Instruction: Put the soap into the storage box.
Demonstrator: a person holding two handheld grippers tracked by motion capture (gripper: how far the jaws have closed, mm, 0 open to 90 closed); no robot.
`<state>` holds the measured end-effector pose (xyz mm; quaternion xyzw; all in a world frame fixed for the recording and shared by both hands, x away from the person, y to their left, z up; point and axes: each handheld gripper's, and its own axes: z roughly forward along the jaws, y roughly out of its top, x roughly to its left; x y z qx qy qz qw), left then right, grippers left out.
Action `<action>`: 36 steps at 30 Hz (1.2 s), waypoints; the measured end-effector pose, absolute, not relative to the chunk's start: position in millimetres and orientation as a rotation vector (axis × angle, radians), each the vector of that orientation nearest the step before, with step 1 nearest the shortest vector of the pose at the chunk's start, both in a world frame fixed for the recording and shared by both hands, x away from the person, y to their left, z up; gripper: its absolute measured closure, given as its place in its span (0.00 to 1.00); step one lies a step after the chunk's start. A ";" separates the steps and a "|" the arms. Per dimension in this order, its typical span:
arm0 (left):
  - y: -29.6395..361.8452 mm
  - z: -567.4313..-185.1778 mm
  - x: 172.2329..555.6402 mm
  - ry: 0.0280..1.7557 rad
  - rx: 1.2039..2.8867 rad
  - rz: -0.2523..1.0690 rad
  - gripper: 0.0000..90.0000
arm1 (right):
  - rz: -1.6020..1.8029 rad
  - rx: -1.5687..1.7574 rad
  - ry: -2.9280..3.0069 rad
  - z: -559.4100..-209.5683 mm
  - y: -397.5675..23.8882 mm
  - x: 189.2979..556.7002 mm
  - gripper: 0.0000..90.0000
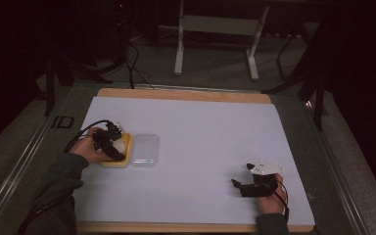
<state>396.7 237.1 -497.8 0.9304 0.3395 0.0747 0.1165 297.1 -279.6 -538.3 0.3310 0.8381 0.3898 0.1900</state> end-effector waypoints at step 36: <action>227.2 -457.1 370.0 0.839 2.597 0.349 0.35 | 1.091 0.932 2.354 -538.2 -279.6 297.1 0.16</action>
